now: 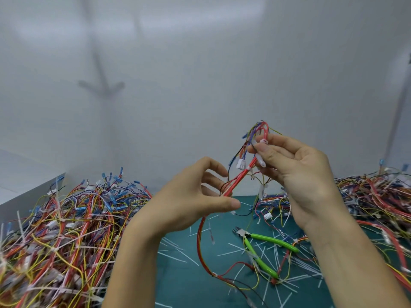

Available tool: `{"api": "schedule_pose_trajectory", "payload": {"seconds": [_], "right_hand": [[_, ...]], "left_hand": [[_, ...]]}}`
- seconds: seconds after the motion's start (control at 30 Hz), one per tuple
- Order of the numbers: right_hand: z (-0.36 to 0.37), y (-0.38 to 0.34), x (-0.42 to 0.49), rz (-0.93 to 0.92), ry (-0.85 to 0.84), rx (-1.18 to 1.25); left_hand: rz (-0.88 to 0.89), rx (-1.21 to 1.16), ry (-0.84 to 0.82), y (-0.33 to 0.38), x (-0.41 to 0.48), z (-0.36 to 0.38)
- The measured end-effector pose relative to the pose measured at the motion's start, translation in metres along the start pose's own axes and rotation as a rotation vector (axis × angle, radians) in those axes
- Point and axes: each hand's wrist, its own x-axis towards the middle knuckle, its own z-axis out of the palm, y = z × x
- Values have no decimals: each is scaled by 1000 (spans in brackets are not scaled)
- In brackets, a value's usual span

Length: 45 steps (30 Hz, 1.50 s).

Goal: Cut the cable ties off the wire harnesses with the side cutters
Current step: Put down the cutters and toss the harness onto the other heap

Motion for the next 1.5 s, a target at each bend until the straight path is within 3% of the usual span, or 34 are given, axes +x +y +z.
{"api": "schedule_pose_trajectory", "payload": {"seconds": [0.2,0.47,0.77,1.07,1.23,1.5], "right_hand": [[-9,-2,6,32,124,134],[-10,-3,6,49,135,195],[-13,-3,5,82,120,189],[-9,-10,4,-66,173,312],[-13,-10,5,-22,177,341],[-13,-9,3,18,71,275]], "left_hand": [[-124,217,-52,-16,-1,-13],[-224,17,-5,-22,1,-13],[-105,-117,198,-18,3,-15],[-255,101,11,-29,4,-9],[-271,110,-55,-38,1,-19],[-237,-160,233,-39,8,-17]]}}
